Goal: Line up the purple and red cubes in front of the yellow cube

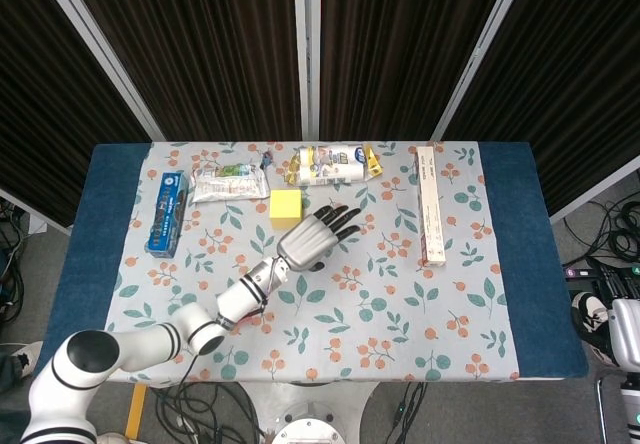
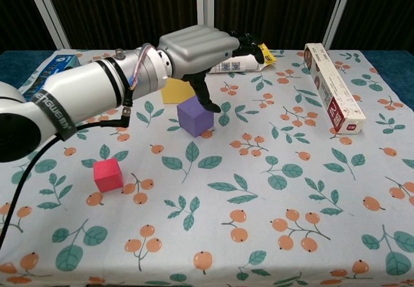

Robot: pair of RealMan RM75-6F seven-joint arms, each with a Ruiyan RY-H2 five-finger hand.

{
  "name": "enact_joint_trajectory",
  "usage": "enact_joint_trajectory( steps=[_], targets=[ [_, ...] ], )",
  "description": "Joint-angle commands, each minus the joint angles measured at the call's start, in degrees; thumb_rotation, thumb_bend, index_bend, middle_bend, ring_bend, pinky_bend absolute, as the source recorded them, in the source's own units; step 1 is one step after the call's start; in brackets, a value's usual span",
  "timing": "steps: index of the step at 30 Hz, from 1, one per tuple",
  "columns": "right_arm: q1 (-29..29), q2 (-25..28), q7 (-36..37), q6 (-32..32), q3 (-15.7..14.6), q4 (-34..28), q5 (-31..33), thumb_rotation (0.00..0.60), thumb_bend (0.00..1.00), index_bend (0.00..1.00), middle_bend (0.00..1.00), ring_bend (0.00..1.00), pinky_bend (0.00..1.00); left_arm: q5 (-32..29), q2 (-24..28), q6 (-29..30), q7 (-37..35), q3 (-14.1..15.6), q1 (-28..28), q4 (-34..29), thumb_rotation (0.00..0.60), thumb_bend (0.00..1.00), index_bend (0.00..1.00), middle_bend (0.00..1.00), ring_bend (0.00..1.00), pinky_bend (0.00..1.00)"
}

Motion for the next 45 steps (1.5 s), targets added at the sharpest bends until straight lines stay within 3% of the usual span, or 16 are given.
enact_joint_trajectory(
  steps=[1, 8, 17, 38, 45],
  targets=[
    [0.0, 0.0, 0.0, -0.1, 0.0, 0.1, 0.1, 0.6, 0.29, 0.1, 0.16, 0.13, 0.24, -2.2, -1.9, -2.4, 2.9, -1.1, -1.1, 1.5, 0.6, 0.06, 0.23, 0.13, 0.1, 0.21],
    [-0.4, -0.2, 0.3, -0.2, 0.0, 0.5, 0.7, 0.6, 0.29, 0.1, 0.16, 0.13, 0.24, -3.6, -5.2, -4.0, 8.2, -0.8, -1.8, 5.7, 0.6, 0.06, 0.22, 0.12, 0.09, 0.21],
    [-0.4, -0.2, 0.3, -0.2, 0.2, 0.4, 0.6, 0.6, 0.29, 0.1, 0.16, 0.13, 0.24, -1.6, -7.4, -1.8, 8.9, 0.8, -1.3, 11.6, 0.6, 0.06, 0.22, 0.1, 0.08, 0.21],
    [-0.8, 0.0, -0.1, 0.3, 0.1, -0.2, 0.2, 0.6, 0.29, 0.1, 0.16, 0.13, 0.24, 5.1, -6.6, 3.6, 6.8, 6.7, 2.4, 18.7, 0.6, 0.06, 0.22, 0.1, 0.08, 0.21],
    [-0.6, 0.0, -0.2, 0.2, 0.2, -0.4, 0.1, 0.6, 0.29, 0.1, 0.16, 0.13, 0.24, 7.0, -5.3, 6.8, 5.4, 7.9, 4.0, 17.1, 0.6, 0.06, 0.22, 0.1, 0.08, 0.2]
  ],
)
